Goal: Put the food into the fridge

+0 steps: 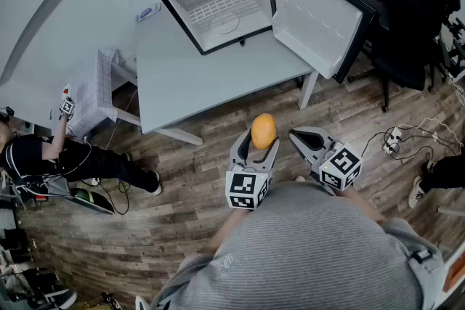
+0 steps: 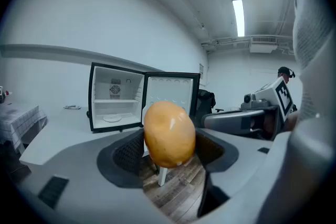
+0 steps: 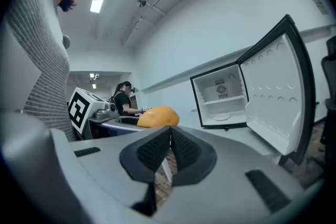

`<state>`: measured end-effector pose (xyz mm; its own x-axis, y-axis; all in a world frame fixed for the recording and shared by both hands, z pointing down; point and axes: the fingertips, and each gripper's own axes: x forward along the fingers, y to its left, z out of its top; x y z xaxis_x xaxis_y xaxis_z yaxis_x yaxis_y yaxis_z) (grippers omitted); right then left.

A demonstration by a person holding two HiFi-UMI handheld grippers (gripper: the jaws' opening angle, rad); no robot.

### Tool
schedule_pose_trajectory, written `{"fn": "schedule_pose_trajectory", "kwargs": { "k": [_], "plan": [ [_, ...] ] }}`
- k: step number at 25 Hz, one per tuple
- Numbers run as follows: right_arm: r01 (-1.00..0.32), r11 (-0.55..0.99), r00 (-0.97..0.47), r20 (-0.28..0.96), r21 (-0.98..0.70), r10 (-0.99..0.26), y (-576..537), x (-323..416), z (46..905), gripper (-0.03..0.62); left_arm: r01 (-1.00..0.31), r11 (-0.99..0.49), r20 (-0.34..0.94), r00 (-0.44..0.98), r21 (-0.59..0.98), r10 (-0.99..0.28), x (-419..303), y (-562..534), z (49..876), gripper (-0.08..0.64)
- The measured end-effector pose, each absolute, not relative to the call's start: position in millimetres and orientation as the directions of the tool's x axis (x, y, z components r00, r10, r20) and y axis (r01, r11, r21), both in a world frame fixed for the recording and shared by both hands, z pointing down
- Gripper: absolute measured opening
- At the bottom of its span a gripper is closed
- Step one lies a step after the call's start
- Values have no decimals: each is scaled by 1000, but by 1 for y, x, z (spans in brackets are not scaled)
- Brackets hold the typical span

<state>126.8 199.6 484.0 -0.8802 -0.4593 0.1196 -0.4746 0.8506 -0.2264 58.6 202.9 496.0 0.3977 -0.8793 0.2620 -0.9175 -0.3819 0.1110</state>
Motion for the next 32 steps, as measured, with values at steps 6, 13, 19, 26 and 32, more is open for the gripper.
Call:
{"fn": "schedule_pose_trajectory", "kwargs": {
  "k": [6,13,19,26,32],
  "plan": [
    [-478,850,-878,129,-220,-460,200,125,482,12,-921,-372,262,389,116,-883,54,203,497,305],
    [-456,861,-890,113,-224,-442,199,118,480,14,-924,-366,261,383,113,-886,49,201,497,305],
    [-444,850,-895,91,-285,-437,196,120,482,14,-926,-359,266,377,116,-887,49,201,499,305],
    [-438,847,-897,92,-300,-431,193,121,486,14,-929,-354,267,371,112,-889,48,198,497,305],
    [-426,854,-903,88,-300,-420,193,109,490,14,-931,-348,259,365,110,-894,37,201,497,305]
  ]
}}
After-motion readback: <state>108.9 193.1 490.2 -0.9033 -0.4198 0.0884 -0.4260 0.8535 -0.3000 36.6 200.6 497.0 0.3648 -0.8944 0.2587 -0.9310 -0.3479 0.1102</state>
